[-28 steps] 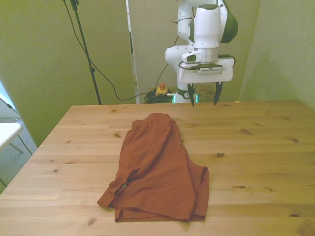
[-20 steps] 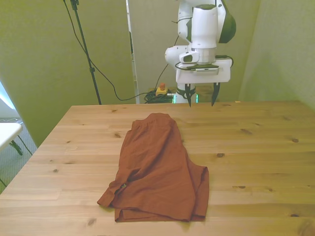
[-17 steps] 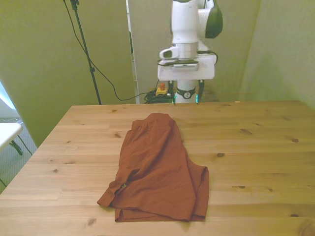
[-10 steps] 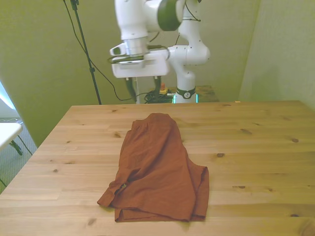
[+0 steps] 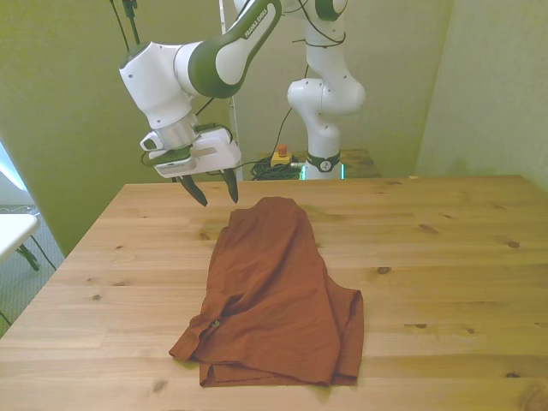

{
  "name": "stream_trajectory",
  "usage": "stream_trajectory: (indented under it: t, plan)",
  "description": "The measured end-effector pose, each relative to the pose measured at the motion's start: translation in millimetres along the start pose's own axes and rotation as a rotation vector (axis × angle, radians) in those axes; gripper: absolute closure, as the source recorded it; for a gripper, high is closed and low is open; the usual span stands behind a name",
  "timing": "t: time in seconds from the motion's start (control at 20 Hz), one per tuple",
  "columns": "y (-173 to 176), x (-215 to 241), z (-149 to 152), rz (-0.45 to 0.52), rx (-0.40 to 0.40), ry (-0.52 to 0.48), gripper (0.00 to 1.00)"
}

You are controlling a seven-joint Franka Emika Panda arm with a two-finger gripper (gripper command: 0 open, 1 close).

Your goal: Unfold the shorts

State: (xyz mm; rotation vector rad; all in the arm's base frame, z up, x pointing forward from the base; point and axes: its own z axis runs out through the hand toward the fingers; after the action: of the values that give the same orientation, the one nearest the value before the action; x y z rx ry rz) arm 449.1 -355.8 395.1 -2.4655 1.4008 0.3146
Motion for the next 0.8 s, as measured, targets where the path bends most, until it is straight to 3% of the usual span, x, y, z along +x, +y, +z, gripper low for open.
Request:
stream_trajectory:
  t: [0.3,0.8]
  plan:
    - [12,-11,15,-0.174,0.081,-0.160,0.00]
    - [-7,9,17,-0.202,0.162,-0.178,0.00]
